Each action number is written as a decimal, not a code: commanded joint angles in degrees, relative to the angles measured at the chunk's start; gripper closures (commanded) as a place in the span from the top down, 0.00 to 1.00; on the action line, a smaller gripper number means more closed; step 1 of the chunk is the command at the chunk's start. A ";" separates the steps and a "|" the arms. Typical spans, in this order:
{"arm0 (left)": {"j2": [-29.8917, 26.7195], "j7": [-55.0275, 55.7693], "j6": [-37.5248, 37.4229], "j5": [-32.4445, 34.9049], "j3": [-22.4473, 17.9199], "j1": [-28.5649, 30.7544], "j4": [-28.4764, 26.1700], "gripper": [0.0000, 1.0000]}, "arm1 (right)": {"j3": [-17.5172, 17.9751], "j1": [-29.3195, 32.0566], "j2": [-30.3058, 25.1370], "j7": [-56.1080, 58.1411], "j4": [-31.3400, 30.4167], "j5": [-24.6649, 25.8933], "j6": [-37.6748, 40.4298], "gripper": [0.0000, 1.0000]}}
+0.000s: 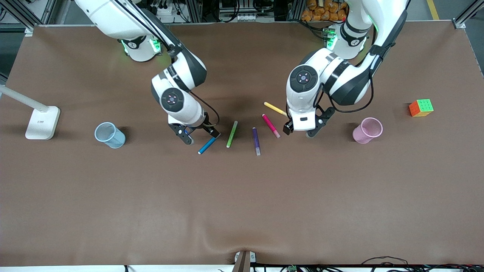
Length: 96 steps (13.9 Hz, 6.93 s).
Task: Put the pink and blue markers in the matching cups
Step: 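Lower the right gripper onto the blue marker while the left gripper descends, then grasp the pink marker with the left gripper while the right lifts blue, then carry the blue marker to the blue cup while the left carries pink, then drop the markers into the cups by opening both grippers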
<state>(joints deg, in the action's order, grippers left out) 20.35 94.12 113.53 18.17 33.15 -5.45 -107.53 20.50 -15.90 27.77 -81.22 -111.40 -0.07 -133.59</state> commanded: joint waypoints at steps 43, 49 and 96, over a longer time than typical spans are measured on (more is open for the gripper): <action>16.22 31.92 19.88 30.61 -0.19 -12.57 -6.64 0.00 | -15.22 5.36 -7.73 33.82 9.98 -14.51 35.05 0.00; 10.78 31.75 19.18 24.73 0.25 -8.71 -4.00 0.00 | -23.39 5.36 -9.31 44.55 9.98 -17.76 42.70 0.00; -2.96 -63.17 -18.61 -36.63 0.69 47.54 -6.55 0.00 | -47.93 9.58 1.59 79.90 11.63 -31.31 54.13 1.00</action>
<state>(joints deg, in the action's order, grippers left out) 16.37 32.33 94.53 -17.17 33.52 41.13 -113.39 -27.25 -6.55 29.46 -1.57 -102.97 -30.86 -81.49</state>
